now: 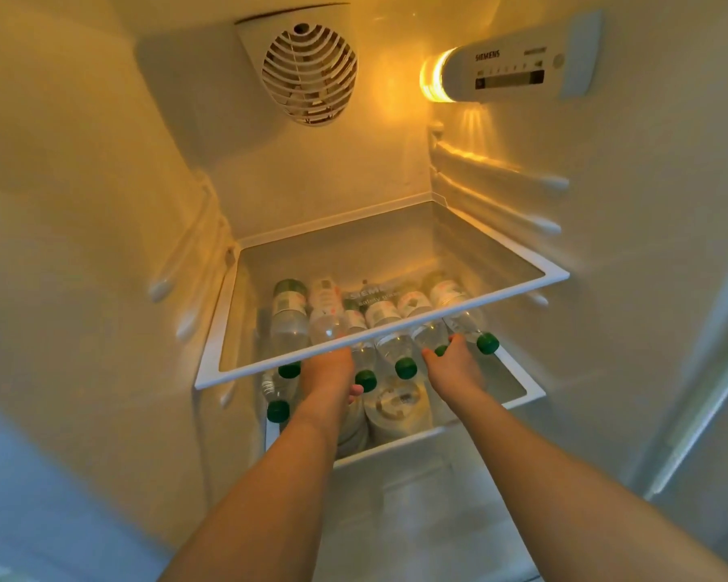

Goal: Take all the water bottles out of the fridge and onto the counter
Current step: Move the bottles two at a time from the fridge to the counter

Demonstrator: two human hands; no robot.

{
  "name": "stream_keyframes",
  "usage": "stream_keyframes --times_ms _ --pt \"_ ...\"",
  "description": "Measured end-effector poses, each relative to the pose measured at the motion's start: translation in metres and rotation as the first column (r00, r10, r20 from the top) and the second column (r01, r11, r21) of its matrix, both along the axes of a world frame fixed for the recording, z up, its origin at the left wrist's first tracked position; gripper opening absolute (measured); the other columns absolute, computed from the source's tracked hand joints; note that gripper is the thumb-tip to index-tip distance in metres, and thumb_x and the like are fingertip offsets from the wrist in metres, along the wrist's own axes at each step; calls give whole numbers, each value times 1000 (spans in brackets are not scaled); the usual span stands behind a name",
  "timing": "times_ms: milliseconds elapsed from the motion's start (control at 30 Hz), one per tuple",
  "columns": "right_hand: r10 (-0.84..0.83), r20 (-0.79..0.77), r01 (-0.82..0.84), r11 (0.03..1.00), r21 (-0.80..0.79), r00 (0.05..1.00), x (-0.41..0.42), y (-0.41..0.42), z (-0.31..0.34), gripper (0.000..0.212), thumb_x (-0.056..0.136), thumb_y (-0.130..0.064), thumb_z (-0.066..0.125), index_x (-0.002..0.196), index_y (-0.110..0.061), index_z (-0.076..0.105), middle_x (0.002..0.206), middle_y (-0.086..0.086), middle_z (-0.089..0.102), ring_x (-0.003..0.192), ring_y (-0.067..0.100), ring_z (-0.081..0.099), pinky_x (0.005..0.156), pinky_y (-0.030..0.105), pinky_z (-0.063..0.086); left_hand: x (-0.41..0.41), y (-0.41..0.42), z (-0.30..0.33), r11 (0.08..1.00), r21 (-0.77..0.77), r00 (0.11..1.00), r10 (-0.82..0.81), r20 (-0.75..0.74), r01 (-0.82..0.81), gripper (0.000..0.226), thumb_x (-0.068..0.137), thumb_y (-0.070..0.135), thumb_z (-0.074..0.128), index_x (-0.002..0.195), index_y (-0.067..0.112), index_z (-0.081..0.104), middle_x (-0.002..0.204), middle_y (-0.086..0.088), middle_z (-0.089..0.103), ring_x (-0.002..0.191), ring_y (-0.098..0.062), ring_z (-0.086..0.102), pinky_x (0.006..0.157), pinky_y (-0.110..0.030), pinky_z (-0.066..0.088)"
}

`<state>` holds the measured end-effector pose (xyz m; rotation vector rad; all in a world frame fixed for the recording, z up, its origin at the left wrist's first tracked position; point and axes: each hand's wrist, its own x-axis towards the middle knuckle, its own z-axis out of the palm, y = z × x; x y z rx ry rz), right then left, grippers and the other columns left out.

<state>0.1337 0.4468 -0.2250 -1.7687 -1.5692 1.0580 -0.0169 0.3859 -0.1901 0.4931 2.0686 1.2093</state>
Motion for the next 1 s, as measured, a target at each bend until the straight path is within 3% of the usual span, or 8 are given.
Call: stream_keyframes --times_ms 133,233,333,500,633,867,933,1000 --pt "-4 -122 10 999 48 993 6 -14 -3 59 95 -34 54 146 -18 29 141 8 49 126 32 48 98 45 42 14 -21 0 1000 13 993 -24 -116 25 44 97 54 39 113 16 55 98 -9 66 65 -18 59 51 -26 41" --pt "-79 -283 116 987 115 956 16 -37 -2 63 93 -35 59 147 -21 31 146 4 44 133 28 42 105 45 37 33 -48 -3 999 25 967 -13 -255 20 46 97 55 39 91 15 62 80 -5 64 67 -17 57 55 -27 40" --pt "-116 -387 202 961 188 915 27 -67 3 54 91 -36 61 140 -20 43 132 2 55 124 25 50 98 39 41 47 -73 -14 989 145 970 71 -233 -37 45 92 61 44 90 20 61 82 -2 64 76 -20 62 71 -36 55" --pt "-192 -441 327 910 254 877 43 -98 16 49 89 -45 61 129 -17 54 118 0 63 112 22 57 95 38 45 67 -113 -5 926 332 945 255 -203 -178 44 93 53 51 105 12 63 95 -4 65 74 -12 56 51 -18 37" --pt "-172 -456 364 851 378 873 52 -109 37 25 89 -43 61 94 -19 58 87 -2 62 85 21 58 78 36 46 65 -140 14 881 406 917 344 -201 -242 41 93 49 55 106 11 63 98 -5 64 83 -16 58 51 -13 39" --pt "-7 -392 248 784 568 920 45 -110 64 21 89 -33 64 94 -13 59 107 -1 40 106 14 41 84 15 30 55 -163 41 875 473 864 315 -392 -104 24 91 43 56 90 20 63 81 5 64 75 -13 62 53 -20 49" --pt "41 -459 260 778 572 887 43 -112 73 22 91 -31 61 102 -12 57 110 -5 42 99 6 44 80 6 32 55 -163 52 883 468 839 283 -465 -38 20 91 40 57 90 20 61 81 6 63 75 -12 60 54 -18 45" --pt "73 -495 253 790 559 866 42 -114 77 17 93 -30 58 102 -16 54 97 -8 51 84 3 48 76 15 38 56 -160 57 882 470 824 251 -507 20 19 90 42 57 93 23 60 83 9 64 76 -12 61 61 -21 51"
